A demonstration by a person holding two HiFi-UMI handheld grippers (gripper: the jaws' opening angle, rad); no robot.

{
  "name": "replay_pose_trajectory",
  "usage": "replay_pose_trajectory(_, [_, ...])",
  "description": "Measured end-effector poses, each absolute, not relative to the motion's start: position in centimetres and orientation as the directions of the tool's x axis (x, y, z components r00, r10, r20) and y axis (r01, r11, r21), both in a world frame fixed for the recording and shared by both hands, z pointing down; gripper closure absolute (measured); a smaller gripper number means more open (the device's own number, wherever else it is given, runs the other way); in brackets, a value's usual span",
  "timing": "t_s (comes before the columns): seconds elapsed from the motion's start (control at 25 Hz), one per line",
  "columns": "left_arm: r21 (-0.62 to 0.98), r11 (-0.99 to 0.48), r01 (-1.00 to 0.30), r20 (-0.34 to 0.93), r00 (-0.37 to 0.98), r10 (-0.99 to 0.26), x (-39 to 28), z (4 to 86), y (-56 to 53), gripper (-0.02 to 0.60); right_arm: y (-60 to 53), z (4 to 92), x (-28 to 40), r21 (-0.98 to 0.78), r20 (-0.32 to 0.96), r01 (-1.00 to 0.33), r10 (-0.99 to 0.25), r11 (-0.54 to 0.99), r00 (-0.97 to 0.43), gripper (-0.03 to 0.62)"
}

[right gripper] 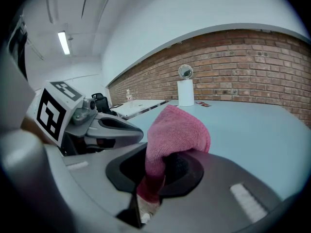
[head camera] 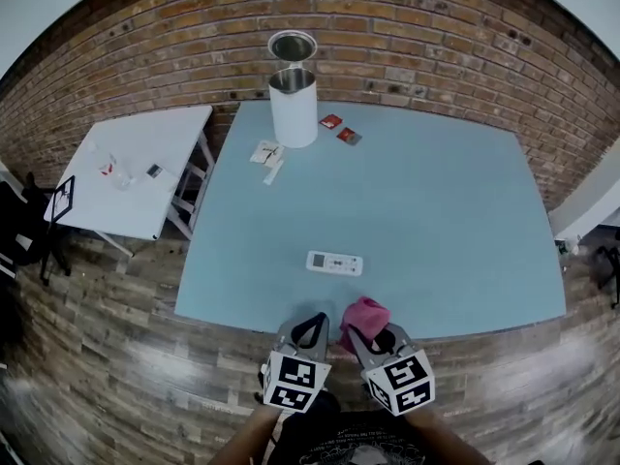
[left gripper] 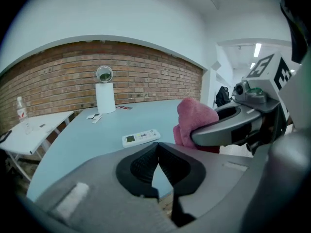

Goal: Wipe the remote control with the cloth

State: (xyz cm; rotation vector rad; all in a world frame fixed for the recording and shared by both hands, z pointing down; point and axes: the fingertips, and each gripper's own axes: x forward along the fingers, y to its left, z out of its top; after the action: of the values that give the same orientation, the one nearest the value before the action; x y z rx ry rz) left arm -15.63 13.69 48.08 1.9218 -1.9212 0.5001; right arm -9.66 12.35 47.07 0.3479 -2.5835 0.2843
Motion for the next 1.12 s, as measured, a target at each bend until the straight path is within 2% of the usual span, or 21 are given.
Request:
replay_pose_trajectory(0.08, [-0.023, -0.063, -0.998, 0.525, 0.042, -0.850, -16.7, 48.6, 13.0, 0.577, 11.7, 46.9, -10.5, -0.131, 0.517, -0.323, -0.213, 0.937, -0.829, 0.530])
replay_pose_trajectory(0.16, [-0.044, -0.157, -0.987, 0.555, 0.106, -0.825, -17.4, 49.3, 12.3, 0.522, 11.3, 46.8, -11.3, -0.124, 0.519, -0.341, -0.232, 0.932, -0.823, 0.530])
replay_pose_trajectory(0.2, [-0.050, -0.206, -0.977, 0.569, 0.141, -0.810, -17.7, 49.6, 11.9, 0.514, 11.1, 46.8, -11.6, -0.120, 0.519, -0.350, -0.242, 0.929, -0.820, 0.530])
replay_pose_trajectory(0.32, [-0.086, -0.318, -0.944, 0.601, 0.205, -0.772, -18.8, 50.5, 10.9, 0.513, 10.5, 46.8, -12.4, -0.116, 0.517, -0.372, -0.263, 0.921, -0.815, 0.530])
replay_pose_trajectory(0.68, [-0.176, -0.539, -0.824, 0.711, 0.272, -0.648, -22.2, 53.3, 6.8, 0.406, 7.8, 46.8, -12.3, -0.137, 0.508, -0.438, -0.316, 0.889, -0.801, 0.530])
replay_pose_trajectory(0.88, [-0.199, -0.656, -0.728, 0.781, 0.287, -0.555, -21.8, 54.5, 4.7, 0.374, 5.5, 46.9, -12.1, -0.164, 0.495, -0.466, -0.336, 0.869, -0.801, 0.530])
replay_pose_trajectory(0.96, [-0.209, -0.703, -0.680, 0.806, 0.288, -0.518, -21.2, 54.8, 3.9, 0.327, 4.2, 46.7, -12.3, -0.176, 0.485, -0.475, -0.344, 0.862, -0.804, 0.530])
replay_pose_trajectory(1.12, [-0.205, -0.773, -0.600, 0.847, 0.287, -0.447, -20.1, 55.5, 2.3, 0.324, 2.5, 46.3, -12.7, -0.198, 0.473, -0.475, -0.341, 0.858, -0.813, 0.530])
